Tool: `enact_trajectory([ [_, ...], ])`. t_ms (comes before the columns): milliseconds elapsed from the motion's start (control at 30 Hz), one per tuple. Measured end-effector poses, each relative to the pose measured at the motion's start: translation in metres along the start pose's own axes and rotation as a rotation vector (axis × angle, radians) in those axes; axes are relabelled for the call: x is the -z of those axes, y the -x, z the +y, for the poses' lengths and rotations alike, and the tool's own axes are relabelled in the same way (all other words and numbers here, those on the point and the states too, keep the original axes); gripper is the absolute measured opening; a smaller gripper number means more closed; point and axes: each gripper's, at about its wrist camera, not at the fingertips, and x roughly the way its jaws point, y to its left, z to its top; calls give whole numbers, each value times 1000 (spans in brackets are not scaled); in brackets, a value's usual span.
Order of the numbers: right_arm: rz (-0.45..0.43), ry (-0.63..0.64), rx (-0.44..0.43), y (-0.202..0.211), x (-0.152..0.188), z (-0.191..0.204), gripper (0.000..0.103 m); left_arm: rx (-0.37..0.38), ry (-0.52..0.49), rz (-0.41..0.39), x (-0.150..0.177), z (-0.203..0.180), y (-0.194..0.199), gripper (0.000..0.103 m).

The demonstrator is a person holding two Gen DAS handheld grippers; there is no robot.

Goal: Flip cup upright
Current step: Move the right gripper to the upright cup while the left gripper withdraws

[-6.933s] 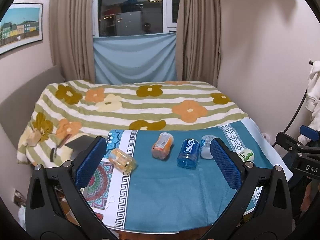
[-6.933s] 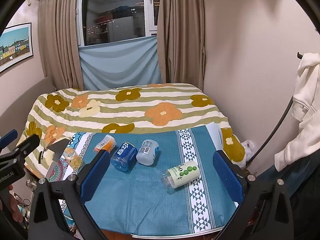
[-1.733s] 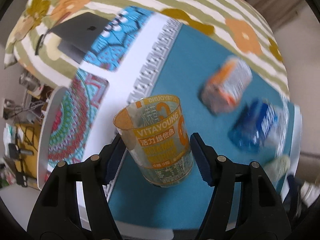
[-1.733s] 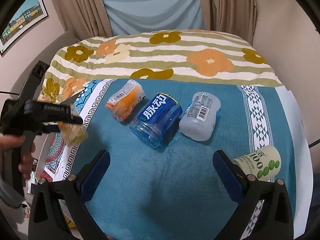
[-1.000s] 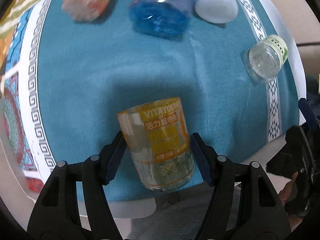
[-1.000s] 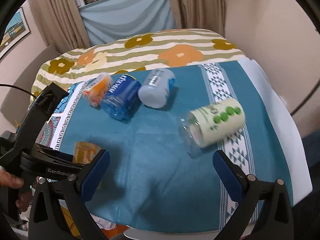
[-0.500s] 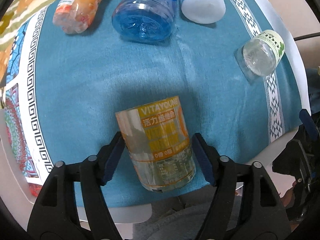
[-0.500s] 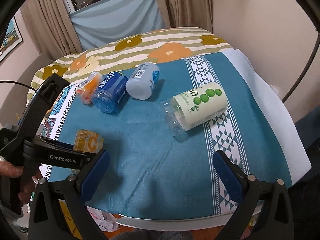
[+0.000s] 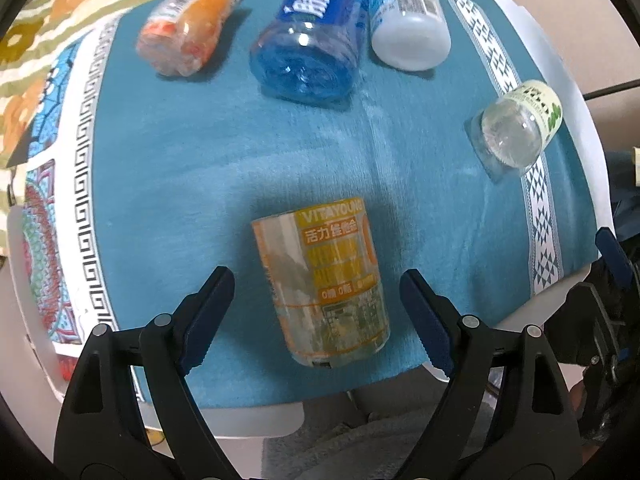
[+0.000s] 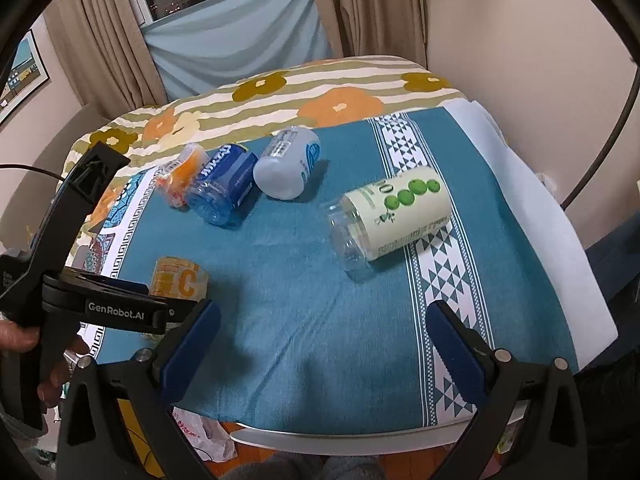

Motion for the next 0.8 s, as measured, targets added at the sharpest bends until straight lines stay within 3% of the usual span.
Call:
enact_trajectory([
  [267,8,58,-70,16,-38,18,103,51,67,-84,19,28,61,90],
  [400,141,54,-205,1,-66,35,103,51,128,-162,32,55,88,93],
  [467,202,42,-250,-10,-72,42,103,34,164,-200,41,70,95,103],
  [567,323,42,-294,-34,-74,60,103,3,217,-240,54,97,97,103],
  [800,544,20,-340,-94,-68,92,103,-60,270,-218,57,132,53,103],
])
